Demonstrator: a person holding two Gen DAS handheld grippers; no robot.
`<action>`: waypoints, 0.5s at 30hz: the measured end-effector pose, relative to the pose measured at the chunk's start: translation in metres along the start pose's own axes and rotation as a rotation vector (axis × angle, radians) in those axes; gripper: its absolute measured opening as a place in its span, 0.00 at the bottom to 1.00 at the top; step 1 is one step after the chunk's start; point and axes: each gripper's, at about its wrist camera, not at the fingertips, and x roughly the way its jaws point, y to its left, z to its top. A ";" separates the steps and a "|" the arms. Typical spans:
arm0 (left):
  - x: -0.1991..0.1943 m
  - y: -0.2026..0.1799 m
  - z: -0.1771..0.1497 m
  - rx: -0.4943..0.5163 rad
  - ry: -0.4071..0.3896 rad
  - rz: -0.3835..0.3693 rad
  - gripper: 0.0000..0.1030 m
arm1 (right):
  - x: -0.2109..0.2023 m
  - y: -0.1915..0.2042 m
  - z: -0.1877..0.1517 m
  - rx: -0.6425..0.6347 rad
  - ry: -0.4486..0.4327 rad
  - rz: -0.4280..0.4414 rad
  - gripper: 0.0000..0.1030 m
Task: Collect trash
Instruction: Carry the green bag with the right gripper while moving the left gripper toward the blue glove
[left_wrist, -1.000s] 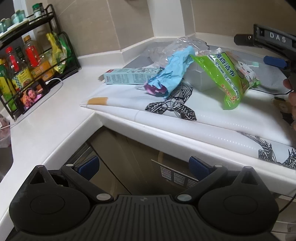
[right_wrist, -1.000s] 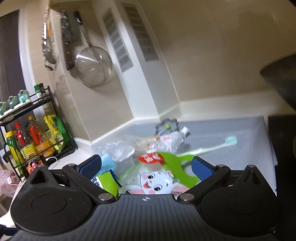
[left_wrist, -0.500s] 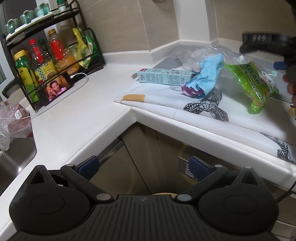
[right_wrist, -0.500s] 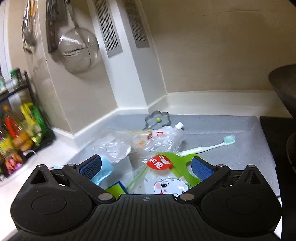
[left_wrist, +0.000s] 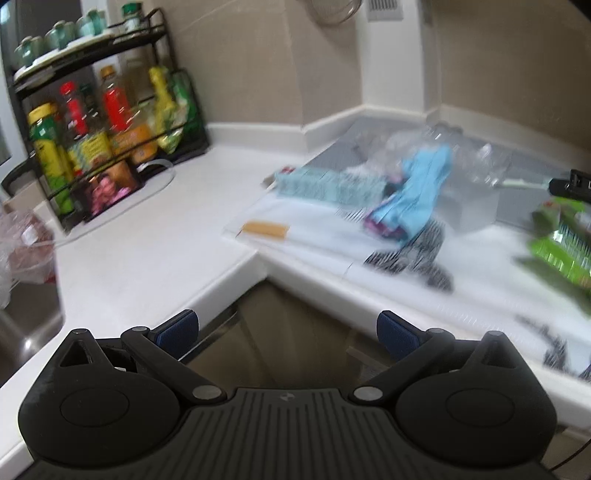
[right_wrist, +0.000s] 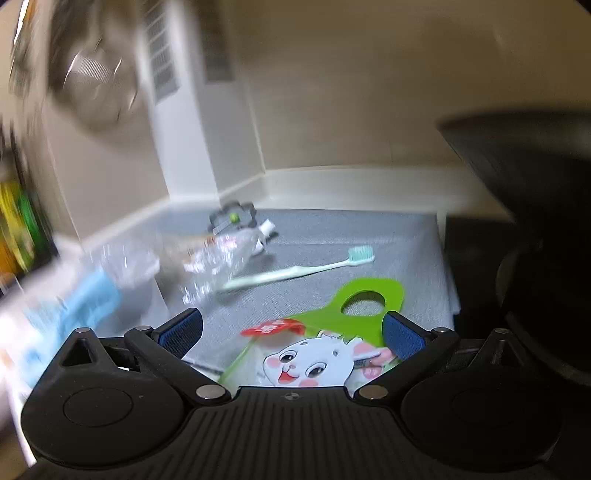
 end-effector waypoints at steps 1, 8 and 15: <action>0.002 -0.004 0.005 0.005 -0.004 -0.015 1.00 | 0.000 -0.004 0.001 0.035 0.000 0.026 1.00; 0.038 -0.024 0.036 0.007 0.008 -0.134 1.00 | 0.000 -0.013 0.005 0.094 -0.014 0.069 1.00; 0.074 -0.036 0.067 -0.046 0.029 -0.176 1.00 | -0.004 -0.017 0.006 0.123 -0.024 0.091 1.00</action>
